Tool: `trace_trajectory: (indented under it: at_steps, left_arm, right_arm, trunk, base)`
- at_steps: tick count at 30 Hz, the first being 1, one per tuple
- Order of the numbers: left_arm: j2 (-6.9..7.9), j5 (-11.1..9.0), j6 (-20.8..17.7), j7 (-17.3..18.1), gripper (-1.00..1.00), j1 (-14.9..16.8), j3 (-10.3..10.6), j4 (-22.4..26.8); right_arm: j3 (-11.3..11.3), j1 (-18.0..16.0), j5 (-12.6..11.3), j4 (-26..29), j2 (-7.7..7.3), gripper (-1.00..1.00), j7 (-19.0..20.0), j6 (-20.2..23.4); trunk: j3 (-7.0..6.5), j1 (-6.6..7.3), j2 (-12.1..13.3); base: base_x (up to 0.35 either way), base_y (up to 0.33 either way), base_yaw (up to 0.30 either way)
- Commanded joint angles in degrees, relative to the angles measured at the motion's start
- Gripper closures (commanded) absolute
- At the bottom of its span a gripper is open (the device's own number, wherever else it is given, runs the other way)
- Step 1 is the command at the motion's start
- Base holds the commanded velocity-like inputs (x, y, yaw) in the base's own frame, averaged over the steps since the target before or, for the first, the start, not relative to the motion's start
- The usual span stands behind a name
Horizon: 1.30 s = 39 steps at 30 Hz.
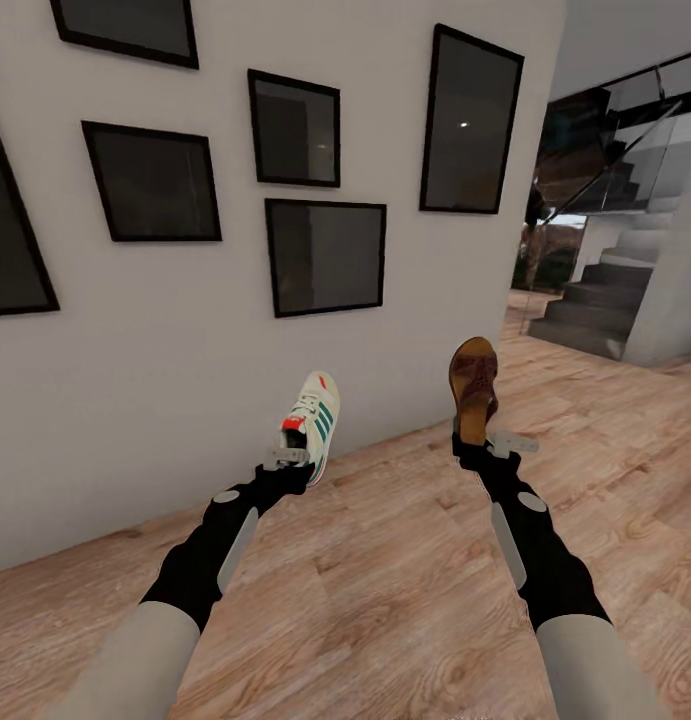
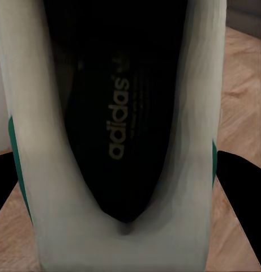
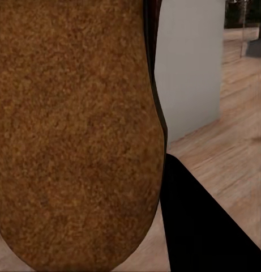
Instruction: Pick up the two gym shoes and the two sandals from the corridor floor and place them onto the hallstand (shoe rack) in the corridor, making sure they are on the rack and not on the floor. Arrange them so the two gym shoes are next to each other and the two sandals are next to each other.
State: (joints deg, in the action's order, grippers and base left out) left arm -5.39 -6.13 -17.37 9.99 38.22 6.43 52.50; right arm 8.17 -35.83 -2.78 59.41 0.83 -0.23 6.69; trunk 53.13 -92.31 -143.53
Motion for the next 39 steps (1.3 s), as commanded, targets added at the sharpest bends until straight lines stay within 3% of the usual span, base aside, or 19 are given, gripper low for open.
trace_trajectory:
  at_steps: [1,14,39]
  left_arm:
    - [-0.02,-0.6,-0.4,0.0,1.00,0.0,0.0,0.1]
    - [-0.76,-0.6,-0.5,0.0,1.00,0.0,0.0,0.1]
    - [-0.77,-0.6,-0.5,0.0,1.00,0.0,0.0,0.1]
  right_arm:
    - [0.1,0.0,-0.5,0.1,0.05,1.00,0.0,0.3]
    - [0.1,0.0,-0.5,0.1,0.05,1.00,0.0,0.3]
    - [0.1,0.0,-0.4,0.2,0.05,1.00,0.0,0.3]
  trunk:
    - [0.06,0.01,0.0]
    - [0.06,0.01,0.0]
    - [0.06,0.01,0.0]
  base:
    - [0.000,0.000,-0.300]
    - [0.041,0.000,-0.300]
    - [0.334,0.000,-0.300]
